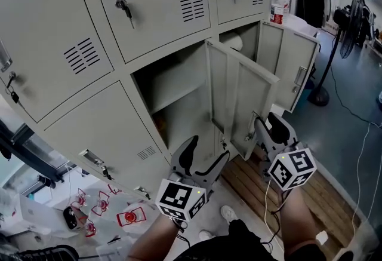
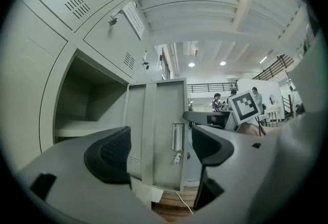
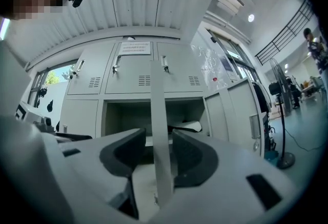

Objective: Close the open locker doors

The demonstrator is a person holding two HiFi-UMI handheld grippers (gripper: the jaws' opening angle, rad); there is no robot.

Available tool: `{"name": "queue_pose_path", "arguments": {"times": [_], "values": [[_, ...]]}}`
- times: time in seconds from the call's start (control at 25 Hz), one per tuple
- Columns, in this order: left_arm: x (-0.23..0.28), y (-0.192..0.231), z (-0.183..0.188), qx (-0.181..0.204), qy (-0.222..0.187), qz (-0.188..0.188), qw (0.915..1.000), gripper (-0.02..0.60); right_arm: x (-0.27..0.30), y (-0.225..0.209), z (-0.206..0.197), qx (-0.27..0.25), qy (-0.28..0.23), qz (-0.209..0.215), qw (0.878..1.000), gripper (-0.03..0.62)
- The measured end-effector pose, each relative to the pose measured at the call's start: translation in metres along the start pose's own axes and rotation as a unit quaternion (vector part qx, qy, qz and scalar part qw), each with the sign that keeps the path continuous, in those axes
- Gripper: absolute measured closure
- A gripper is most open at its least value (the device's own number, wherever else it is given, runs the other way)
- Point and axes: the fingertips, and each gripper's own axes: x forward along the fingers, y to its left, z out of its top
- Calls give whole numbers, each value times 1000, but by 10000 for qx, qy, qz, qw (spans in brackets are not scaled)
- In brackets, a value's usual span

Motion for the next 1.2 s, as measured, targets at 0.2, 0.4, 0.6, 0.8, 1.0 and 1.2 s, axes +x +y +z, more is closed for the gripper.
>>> {"name": "queue_pose_path", "arguments": {"times": [0.2,0.4,0.6,0.8,1.0,1.2], "values": [[10,8,1,-47,-34,133,9999,219,7,-4,2,-72,-36,142,9999,492],[14,9,1,-26,-29,152,9999,219,6,4,3,-220,-47,277,9994,498],[10,8,2,-34,-45,176,9998,219,5,22,0,-196,-31,421,9989,500],[-4,9,1,6,-2,238,9997,219,4,43,-1,-159,-31,488,9987,502],[-23,18,3,33,-1,413,9991,219,5,64,-3,-187,-54,509,9985,500],[-41,27,4,54,0,630,9980,219,9,82,-6,-202,-76,575,9981,499]]}}
